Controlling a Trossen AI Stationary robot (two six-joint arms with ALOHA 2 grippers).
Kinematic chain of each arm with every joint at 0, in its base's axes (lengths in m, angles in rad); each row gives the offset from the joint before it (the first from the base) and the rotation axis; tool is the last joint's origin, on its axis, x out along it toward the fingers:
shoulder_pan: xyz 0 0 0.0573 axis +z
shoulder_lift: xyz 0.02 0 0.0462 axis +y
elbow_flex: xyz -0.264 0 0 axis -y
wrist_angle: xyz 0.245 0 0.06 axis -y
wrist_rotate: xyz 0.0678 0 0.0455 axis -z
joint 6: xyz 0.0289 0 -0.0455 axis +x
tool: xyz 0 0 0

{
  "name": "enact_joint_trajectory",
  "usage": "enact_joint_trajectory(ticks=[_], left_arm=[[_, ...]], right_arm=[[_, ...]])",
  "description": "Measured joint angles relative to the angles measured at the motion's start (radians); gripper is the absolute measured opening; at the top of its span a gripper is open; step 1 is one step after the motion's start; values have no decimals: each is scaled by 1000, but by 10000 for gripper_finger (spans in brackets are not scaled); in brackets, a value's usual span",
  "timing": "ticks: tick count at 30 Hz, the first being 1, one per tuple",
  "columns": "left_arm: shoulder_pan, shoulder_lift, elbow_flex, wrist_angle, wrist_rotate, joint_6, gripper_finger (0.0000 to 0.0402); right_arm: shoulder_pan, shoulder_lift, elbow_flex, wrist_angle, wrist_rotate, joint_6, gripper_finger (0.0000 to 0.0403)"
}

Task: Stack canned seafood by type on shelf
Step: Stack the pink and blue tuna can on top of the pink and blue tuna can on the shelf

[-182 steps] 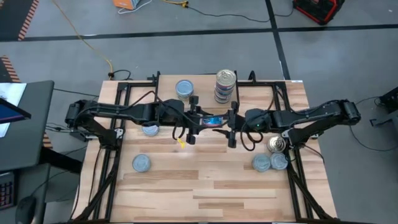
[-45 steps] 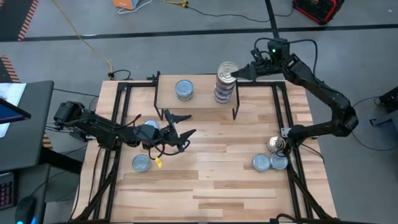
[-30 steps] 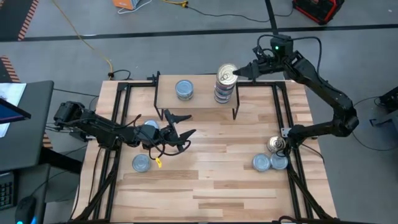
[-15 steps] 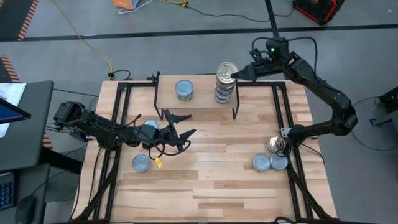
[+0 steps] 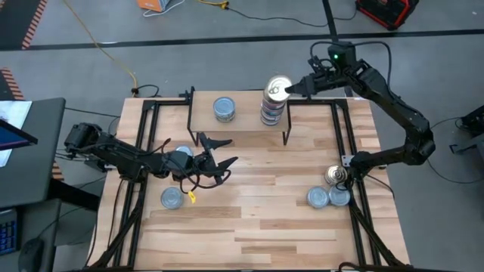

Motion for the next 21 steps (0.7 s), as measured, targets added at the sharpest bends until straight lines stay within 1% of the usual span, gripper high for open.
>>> enact_joint_trajectory(ticks=[6, 8, 11, 13, 15, 21], left_arm=[[0, 0, 0, 0, 5, -5, 290], [0, 0, 0, 0, 6, -5, 290], [0, 0, 0, 0, 6, -7, 290], [0, 0, 0, 0, 6, -7, 290], [0, 0, 0, 0, 6, -7, 290], [0, 0, 0, -1, 5, -7, 290]], right_arm=[[5, 14, 7, -32, 9, 0, 277], [8, 18, 6, -37, 36, -3, 277], [11, 28, 21, -43, 35, -9, 277], [14, 30, 28, -49, 65, -15, 277], [16, 38, 39, -61, 49, -17, 277], [21, 40, 47, -81, 50, -31, 277]])
